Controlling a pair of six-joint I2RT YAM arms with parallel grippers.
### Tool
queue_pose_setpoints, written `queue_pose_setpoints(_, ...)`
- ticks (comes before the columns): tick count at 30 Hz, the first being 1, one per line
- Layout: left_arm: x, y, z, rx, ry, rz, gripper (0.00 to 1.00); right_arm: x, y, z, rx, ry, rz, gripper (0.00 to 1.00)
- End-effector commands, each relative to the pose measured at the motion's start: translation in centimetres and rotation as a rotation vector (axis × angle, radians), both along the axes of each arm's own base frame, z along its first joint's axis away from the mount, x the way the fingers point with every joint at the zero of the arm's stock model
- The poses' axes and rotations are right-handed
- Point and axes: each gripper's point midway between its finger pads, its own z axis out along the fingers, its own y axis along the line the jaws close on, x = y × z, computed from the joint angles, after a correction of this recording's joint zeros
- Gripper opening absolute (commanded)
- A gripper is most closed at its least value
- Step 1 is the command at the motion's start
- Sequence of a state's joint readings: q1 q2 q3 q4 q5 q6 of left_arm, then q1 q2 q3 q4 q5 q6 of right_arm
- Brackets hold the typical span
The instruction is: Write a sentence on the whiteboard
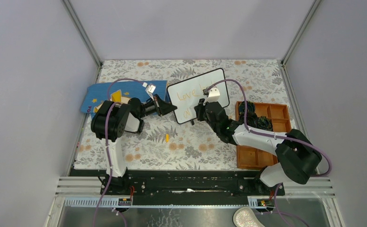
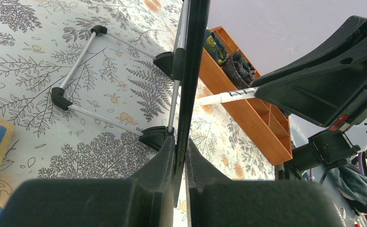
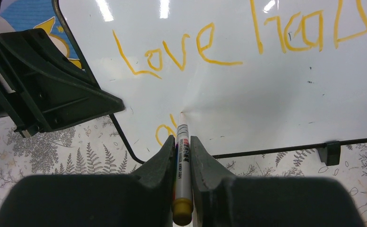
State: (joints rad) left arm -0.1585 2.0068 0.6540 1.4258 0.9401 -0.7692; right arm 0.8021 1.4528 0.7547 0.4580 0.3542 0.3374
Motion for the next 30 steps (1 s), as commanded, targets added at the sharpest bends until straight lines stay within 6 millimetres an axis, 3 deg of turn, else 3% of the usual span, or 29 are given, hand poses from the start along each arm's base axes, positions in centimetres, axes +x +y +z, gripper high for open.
queue_pose_setpoints(1, -1.1, -0.6, -1.3, 0.014, 0.074, -0.035, 0.0, 1.4, 0.7, 2.5, 0.051, -0.057, -0.019, 0.0)
queue_pose_setpoints(30, -1.1, -0.5, -1.2, 0.018, 0.072, -0.033, 0.0, -0.1, -1.0, -1.4, 0.007, 0.014, -0.032, 0.0)
